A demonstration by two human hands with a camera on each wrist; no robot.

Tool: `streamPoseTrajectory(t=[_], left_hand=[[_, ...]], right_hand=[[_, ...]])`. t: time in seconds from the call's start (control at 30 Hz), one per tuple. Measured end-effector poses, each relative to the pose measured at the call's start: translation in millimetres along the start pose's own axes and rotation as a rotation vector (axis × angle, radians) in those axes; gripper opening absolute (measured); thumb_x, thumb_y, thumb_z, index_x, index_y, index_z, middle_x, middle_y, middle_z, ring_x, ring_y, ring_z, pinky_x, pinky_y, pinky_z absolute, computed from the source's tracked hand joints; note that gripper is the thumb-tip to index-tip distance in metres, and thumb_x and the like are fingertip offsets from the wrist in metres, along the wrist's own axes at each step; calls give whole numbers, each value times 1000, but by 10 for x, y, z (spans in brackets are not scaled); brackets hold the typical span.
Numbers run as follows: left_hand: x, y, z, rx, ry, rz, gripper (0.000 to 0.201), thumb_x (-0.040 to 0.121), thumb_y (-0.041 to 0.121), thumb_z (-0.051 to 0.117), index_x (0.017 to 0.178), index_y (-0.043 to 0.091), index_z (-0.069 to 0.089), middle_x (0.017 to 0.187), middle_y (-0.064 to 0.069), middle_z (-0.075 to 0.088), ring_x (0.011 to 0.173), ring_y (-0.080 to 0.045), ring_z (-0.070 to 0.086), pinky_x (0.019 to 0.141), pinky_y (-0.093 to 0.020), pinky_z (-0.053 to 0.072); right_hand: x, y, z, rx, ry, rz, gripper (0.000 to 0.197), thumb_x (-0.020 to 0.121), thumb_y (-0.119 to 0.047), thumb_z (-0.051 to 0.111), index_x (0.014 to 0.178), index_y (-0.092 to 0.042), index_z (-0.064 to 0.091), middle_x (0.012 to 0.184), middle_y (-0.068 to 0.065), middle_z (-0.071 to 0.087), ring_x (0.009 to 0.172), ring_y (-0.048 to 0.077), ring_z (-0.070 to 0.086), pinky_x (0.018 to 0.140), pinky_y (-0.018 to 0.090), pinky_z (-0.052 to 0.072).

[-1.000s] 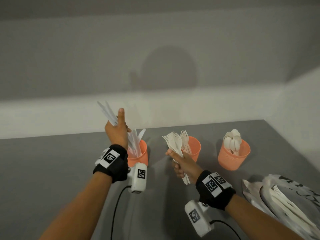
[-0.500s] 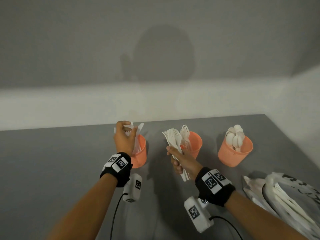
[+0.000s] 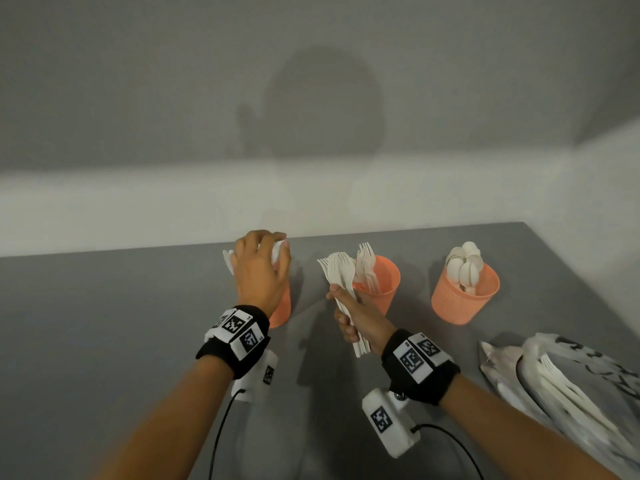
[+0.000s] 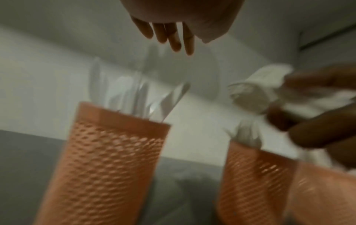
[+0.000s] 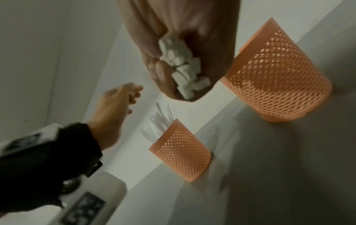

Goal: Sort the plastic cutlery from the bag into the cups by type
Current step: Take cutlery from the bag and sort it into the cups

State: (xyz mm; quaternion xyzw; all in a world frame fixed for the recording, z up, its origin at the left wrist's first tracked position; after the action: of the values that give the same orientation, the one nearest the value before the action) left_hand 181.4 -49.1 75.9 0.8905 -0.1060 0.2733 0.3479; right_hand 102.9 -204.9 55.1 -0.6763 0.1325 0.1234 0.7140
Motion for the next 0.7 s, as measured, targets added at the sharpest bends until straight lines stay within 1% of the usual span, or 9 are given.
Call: streamPoseTrajectory(t=[0.1, 0.2, 0.27, 0.33, 0.4, 0.5, 0.57, 0.63, 0.7], left_hand=[[-152, 286, -56, -258, -125, -122, 27, 94, 29, 46, 90, 10, 64, 81, -3, 62, 73, -16, 54, 67, -23, 43], [-383, 451, 77, -341, -361, -275, 32, 94, 35, 47, 87, 7, 60, 71, -1, 57, 64, -13, 50, 61, -26, 41], [-507, 509, 187, -448, -489, -354, 36, 95, 39, 43, 88, 7, 58, 67, 2, 57, 64, -14, 53, 60, -25, 42], [-603, 585, 234, -572, -567, -456, 38, 99, 37, 34, 96, 7, 57, 71, -3, 58, 68, -19, 56, 61, -29, 48], [-682, 633, 266, -652, -555, -509, 45, 100, 37, 26, 97, 3, 56, 76, -15, 59, 70, -25, 58, 69, -42, 53], [-756, 679, 304, -657, -502, -530, 56, 98, 39, 23, 87, -2, 59, 79, -30, 63, 72, -41, 62, 77, -53, 53], [-794, 703, 323, -649, -480, -554, 51, 96, 39, 23, 75, 8, 60, 84, -31, 66, 78, -43, 65, 78, -56, 53], [-801, 738, 305, -630, -460, -593, 46, 97, 35, 24, 73, 17, 58, 89, -27, 68, 84, -41, 66, 82, -56, 52], [-770, 756, 274, -661, -411, -637, 43, 101, 28, 24, 76, 15, 57, 91, -23, 67, 90, -40, 65, 86, -52, 52]], right_hand=[[-9, 26, 35, -86, 65, -69, 14, 97, -33, 44, 97, -20, 48, 54, -2, 37, 35, 5, 32, 35, 16, 28], [-75, 14, 80, -197, 74, -161, 14, 99, -28, 40, 112, -27, 44, 55, -1, 37, 35, 5, 33, 34, 17, 30], [-146, -9, 94, -272, 65, -231, 9, 99, -25, 38, 103, -28, 45, 53, -3, 39, 35, 6, 34, 34, 18, 31], [-211, -18, 80, -308, 60, -279, 17, 99, -22, 36, 90, -30, 48, 52, -4, 43, 35, 6, 35, 34, 19, 32], [-235, 20, 41, -305, 54, -257, 17, 99, -24, 35, 92, -29, 50, 56, -2, 47, 35, 7, 38, 33, 19, 34], [-271, 102, -37, -232, 47, -201, 23, 98, -37, 37, 109, -19, 49, 57, 0, 48, 35, 9, 40, 34, 19, 35], [-315, 126, -88, -188, 34, -190, 28, 98, -40, 36, 108, -17, 49, 59, 3, 49, 34, 10, 42, 36, 19, 36], [-340, 157, -135, -190, 47, -211, 23, 99, -37, 35, 105, -19, 48, 61, 5, 50, 35, 11, 46, 38, 20, 40], [-334, 196, -200, -268, 149, -258, 16, 99, -34, 38, 106, -24, 48, 64, -2, 53, 47, 9, 52, 55, 26, 47]])
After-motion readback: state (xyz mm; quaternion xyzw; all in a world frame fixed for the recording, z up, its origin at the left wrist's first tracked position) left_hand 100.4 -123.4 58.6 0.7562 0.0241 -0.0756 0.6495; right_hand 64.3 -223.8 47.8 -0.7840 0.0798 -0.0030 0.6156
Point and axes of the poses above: each hand's wrist, its own x-axis towards the middle knuckle, its own z-axis out of the palm, y = z × x, the point moved 1 cm from there along x, towards the middle knuckle
